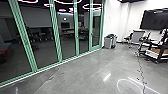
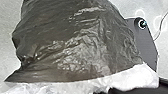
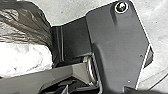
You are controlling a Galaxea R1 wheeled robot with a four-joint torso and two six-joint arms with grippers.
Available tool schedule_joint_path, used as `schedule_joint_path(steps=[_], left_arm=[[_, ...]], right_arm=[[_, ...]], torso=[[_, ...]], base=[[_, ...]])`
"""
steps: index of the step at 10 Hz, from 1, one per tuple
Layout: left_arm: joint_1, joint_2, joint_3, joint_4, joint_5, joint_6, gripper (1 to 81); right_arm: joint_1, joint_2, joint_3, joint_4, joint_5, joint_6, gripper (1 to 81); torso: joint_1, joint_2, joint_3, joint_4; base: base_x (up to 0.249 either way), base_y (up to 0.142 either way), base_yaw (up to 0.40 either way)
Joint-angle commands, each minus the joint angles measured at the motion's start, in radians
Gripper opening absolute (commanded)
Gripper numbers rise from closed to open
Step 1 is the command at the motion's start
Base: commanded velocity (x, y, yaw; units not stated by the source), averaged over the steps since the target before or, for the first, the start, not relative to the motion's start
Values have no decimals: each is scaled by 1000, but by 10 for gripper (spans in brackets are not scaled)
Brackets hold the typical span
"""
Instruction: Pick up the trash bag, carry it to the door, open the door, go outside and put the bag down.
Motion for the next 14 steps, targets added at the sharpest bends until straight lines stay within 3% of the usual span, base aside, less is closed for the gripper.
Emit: schedule_joint_path(steps=[1,11,14], left_arm=[[-64,-3,-3,5,58,4,10],[-64,-2,-3,5,58,4,10],[-64,0,-3,6,58,4,10]], right_arm=[[45,5,4,-9,-47,2,811],[46,5,4,-9,-47,2,811],[45,5,4,-9,-47,2,811]], torso=[[0,0,0,0],[0,0,0,0],[0,0,0,0]], base=[[110,0,0],[111,0,0],[112,-68,0]])
